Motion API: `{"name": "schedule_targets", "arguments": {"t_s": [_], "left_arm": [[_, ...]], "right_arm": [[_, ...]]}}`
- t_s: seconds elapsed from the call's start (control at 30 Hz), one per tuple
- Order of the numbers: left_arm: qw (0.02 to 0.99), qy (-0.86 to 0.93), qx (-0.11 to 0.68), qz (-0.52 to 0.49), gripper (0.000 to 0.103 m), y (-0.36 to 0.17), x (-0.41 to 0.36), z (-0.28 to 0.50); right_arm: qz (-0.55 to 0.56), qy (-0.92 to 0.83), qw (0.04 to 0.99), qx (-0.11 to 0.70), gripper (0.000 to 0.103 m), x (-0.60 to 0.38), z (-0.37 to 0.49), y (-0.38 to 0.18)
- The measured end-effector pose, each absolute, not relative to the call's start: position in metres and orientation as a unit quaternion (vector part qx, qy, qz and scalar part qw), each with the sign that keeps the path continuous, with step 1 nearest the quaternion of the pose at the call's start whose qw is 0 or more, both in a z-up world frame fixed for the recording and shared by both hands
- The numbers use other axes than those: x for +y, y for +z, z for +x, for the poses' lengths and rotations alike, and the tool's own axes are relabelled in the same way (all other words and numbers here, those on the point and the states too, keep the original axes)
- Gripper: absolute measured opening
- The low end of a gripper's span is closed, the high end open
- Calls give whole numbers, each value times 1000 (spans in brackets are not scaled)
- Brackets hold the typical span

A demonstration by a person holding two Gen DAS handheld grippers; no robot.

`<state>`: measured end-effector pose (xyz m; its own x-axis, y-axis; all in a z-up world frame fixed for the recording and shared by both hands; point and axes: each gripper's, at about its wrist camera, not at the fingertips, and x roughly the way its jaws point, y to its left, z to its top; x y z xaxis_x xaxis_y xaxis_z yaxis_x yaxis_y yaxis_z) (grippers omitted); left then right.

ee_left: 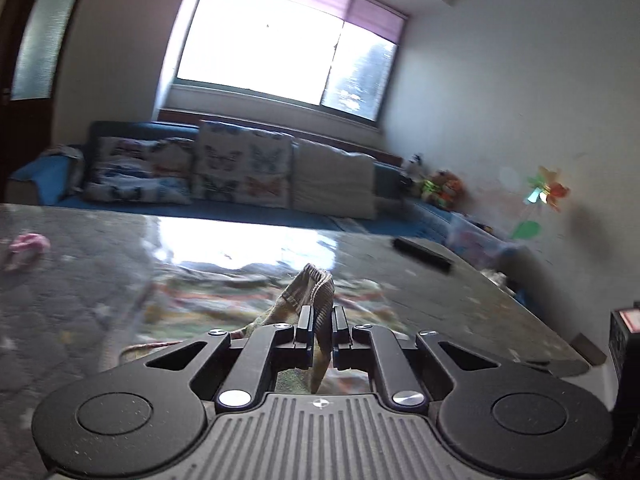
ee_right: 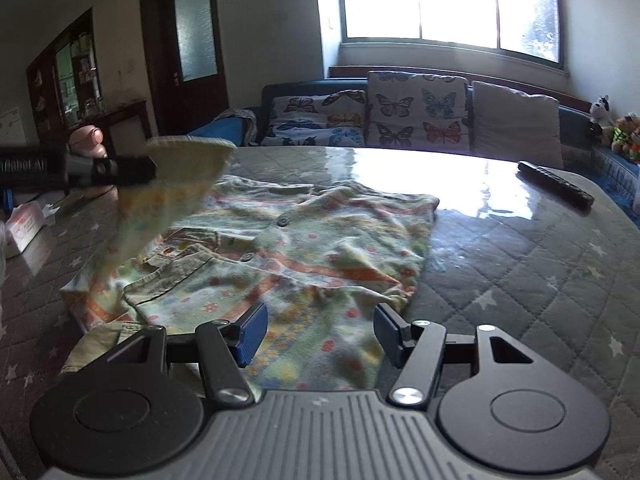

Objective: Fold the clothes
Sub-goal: 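Lift the grasped side with the left gripper and fold it over the shirt, then open the left gripper and release the folded side onto the shirt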

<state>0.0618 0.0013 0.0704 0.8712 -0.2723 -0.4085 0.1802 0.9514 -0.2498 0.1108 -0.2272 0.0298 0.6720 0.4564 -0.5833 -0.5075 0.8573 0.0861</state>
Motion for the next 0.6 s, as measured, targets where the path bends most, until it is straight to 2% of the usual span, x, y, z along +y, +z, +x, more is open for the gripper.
{"name": "schedule_targets", "arguments": {"t_s": [0.13,0.23,0.27,0.33,0.4,0.6], "left_arm": [[948,-154,261,-92,10,53,-24,67],[940,-169,285,-81,15,42,-37,67],[938,-172,290,-78,17,40,-38,65],[936,-181,293,-71,31,37,-38,59],[938,-182,289,-61,39,39,-32,54],[950,-115,284,-56,52,39,12,50]], "right_arm": [[-25,246,919,308,60,-243,113,31],[-16,237,921,308,60,-249,115,32],[-13,236,922,308,60,-250,115,32],[-8,237,922,307,59,-249,116,33],[-5,241,921,306,59,-246,117,34],[-13,272,911,309,57,-221,117,33]]}}
